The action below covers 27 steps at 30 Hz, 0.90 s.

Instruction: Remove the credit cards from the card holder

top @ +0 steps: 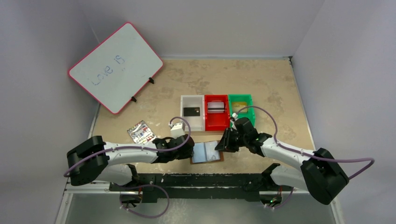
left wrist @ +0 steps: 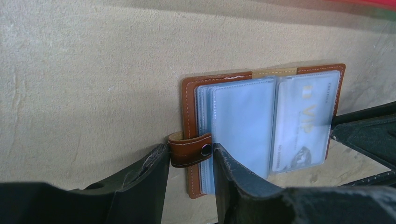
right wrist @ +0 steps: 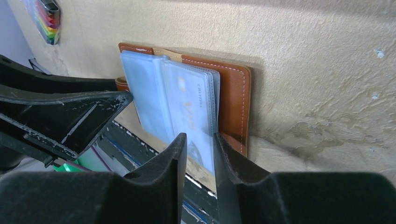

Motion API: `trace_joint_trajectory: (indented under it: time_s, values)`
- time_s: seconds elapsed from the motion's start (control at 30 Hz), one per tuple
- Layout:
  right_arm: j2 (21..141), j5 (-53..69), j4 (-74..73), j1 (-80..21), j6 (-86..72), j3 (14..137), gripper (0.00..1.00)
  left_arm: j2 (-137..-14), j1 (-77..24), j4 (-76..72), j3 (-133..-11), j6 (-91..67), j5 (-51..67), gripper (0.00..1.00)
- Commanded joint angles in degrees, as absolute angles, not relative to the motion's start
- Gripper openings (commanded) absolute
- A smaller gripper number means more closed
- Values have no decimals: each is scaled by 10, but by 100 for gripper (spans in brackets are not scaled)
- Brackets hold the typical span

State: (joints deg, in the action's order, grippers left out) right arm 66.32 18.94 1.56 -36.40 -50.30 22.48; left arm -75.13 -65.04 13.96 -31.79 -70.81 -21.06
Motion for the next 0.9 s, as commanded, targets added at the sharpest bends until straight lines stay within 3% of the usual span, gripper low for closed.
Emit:
trace_joint_trajectory:
  time_s: [0.0,0.57,0.87]
  values:
    - [648,166,-2,-381,-509,250,29,-758,-653,141,-342,-697,-216,38]
    - [670,74,-134,-429,-490,346,30,-777,-654,145,-359,-690,-214,38]
    - [698,47,-194,-438,-467,384,25,-777,-653,145,-359,-689,-213,38]
